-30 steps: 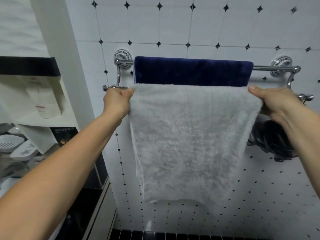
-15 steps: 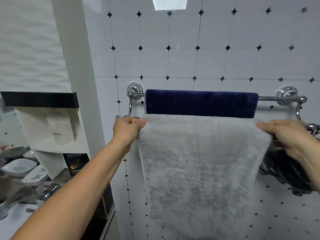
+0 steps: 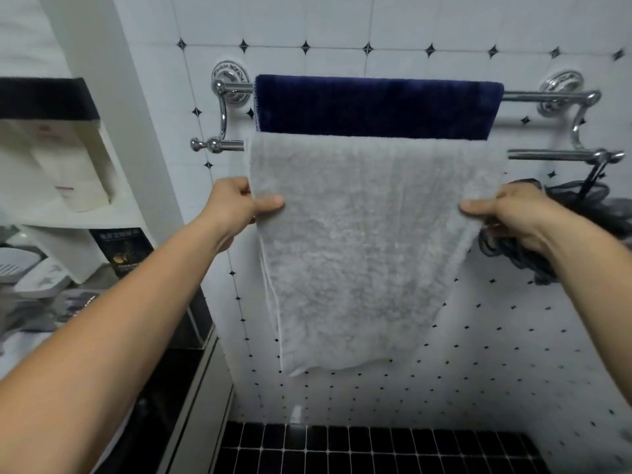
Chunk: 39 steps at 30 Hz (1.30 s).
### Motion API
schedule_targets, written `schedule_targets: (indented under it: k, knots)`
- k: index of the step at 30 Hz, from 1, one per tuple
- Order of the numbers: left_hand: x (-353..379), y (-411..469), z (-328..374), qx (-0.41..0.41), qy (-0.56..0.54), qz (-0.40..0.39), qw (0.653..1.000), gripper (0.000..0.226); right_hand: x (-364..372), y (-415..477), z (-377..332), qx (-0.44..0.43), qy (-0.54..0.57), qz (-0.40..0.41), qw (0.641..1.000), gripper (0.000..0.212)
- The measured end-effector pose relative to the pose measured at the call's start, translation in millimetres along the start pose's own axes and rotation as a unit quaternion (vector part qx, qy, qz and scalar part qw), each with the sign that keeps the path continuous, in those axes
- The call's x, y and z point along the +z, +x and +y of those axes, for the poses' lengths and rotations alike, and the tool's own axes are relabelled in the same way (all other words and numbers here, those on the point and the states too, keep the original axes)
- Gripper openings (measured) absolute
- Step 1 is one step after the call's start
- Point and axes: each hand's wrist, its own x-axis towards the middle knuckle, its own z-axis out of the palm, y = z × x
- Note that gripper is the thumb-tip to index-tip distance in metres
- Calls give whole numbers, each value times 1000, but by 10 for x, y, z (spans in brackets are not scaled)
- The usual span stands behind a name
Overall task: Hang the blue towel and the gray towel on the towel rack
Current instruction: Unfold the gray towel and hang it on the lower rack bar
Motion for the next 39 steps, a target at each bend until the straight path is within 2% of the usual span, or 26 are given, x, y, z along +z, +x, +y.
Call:
schedule_targets:
  k: [3, 7, 10, 12, 14, 15, 16, 19, 21, 24, 28, 31, 33, 34, 37, 39]
  knots:
    - [149, -159, -511, -51, 15, -42, 998, 46, 135, 28, 350, 44, -42, -34, 998, 31]
    - [344, -221, -1195, -143, 42, -44, 988, 46, 424, -3, 919, 113, -75, -87, 987, 45]
    - [411, -195, -1611, -167, 63, -45, 983, 39, 644, -55, 1445, 151, -102, -114, 977, 38]
    - [397, -157, -1817, -154, 85, -23, 984, 29, 715, -41, 1765, 158, -100, -80, 979, 26]
    - [370, -110, -1972, -132, 95, -2, 987, 25, 739, -12, 1986, 157, -45, -32, 986, 12]
    - [370, -107, -2028, -121, 83, 8, 989, 25, 765, -9, 2052, 157, -20, -21, 987, 13]
    - [385, -121, -2085, -116, 53, 15, 992, 25, 803, -18, 2114, 162, -7, -25, 987, 24]
    - [516, -226, -2324, -149, -33, -11, 988, 30, 974, -102, 2329, 164, -16, -110, 980, 42]
    - [602, -348, -2566, -186, -11, -63, 980, 35, 1121, -197, 2539, 179, -1, -168, 969, 51]
    - [619, -428, -2889, -220, 47, -79, 971, 20, 1269, -269, 2786, 200, 11, -189, 961, 51]
    - [556, -337, -3076, -229, 56, -35, 971, 23, 1204, -182, 3032, 221, -44, -116, 967, 30]
    - [573, -316, -3051, -218, 47, -42, 974, 24, 1192, -125, 3083, 235, -79, -98, 964, 26]
    - [566, -285, -3006, -221, 42, -57, 973, 27, 1197, -67, 3019, 211, -118, -94, 966, 27]
    - [547, -247, -2962, -222, 38, -42, 973, 30, 1177, -22, 2950, 189, -122, -67, 972, 33]
    - [432, -68, -2626, -196, -60, 75, 976, 30, 1025, 150, 2554, 125, -11, 66, 990, 42]
    - [348, 57, -2292, -154, -133, 117, 972, 33, 897, 244, 2223, 71, 66, 104, 990, 37]
